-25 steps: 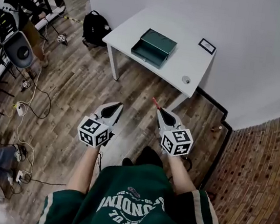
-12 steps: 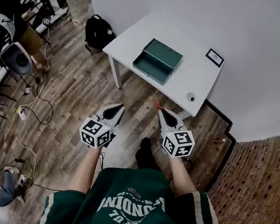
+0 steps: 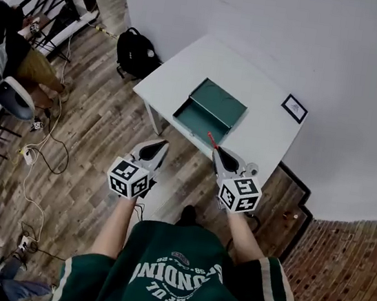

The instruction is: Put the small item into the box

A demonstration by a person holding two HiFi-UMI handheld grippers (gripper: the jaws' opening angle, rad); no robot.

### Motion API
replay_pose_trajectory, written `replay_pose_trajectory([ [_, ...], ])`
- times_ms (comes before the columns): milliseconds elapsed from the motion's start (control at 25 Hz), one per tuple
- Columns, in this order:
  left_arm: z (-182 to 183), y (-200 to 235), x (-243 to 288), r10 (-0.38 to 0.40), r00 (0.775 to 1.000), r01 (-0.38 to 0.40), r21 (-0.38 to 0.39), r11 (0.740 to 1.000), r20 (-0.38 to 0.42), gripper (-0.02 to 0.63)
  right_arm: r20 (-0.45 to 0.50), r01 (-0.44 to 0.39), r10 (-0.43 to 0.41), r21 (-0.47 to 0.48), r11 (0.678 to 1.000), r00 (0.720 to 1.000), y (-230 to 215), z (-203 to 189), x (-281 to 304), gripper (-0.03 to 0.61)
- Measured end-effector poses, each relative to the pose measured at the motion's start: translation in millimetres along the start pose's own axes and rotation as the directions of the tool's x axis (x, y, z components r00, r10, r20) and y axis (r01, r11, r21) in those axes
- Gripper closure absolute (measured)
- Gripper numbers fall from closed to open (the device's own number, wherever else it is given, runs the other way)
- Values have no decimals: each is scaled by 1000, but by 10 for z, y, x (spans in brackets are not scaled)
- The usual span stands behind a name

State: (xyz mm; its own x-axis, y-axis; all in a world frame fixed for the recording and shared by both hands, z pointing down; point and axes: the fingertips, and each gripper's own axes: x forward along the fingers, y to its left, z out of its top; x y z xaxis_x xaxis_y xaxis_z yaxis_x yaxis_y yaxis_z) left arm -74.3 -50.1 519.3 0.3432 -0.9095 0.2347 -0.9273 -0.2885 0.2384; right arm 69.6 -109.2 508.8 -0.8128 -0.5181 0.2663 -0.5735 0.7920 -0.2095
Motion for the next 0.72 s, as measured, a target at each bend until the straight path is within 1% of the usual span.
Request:
replay_pose_trajectory([
  [160,129,162,297,6,1000,-6,2,1000,-3,561,-15,-27,27,6,1000,1000,-206,86,287,561],
  [280,173,280,427,6,1000,-6,-1,1000,-10,561,-31,-34,35,11,999,999,-296,114,484,561],
  [400,203,486,577,-3,1000,3,-3,1000,-21,561,-42,-31,32,21,999,999,-342,118,711,561],
  [520,228,701,839,-43,998,43,5,999,-42,561,-49,4,-2,40,999,999,-492,118,944,561],
  [640,339,921,1148,-102,993,105,41,994,-61,561,-44,63,-60,72,995,997,-685,182,1228,561],
  [720,411,1079,1292,-147,986,152,55,987,-82,561,-38,103,-99,92,990,994,-708,246,1402,561],
])
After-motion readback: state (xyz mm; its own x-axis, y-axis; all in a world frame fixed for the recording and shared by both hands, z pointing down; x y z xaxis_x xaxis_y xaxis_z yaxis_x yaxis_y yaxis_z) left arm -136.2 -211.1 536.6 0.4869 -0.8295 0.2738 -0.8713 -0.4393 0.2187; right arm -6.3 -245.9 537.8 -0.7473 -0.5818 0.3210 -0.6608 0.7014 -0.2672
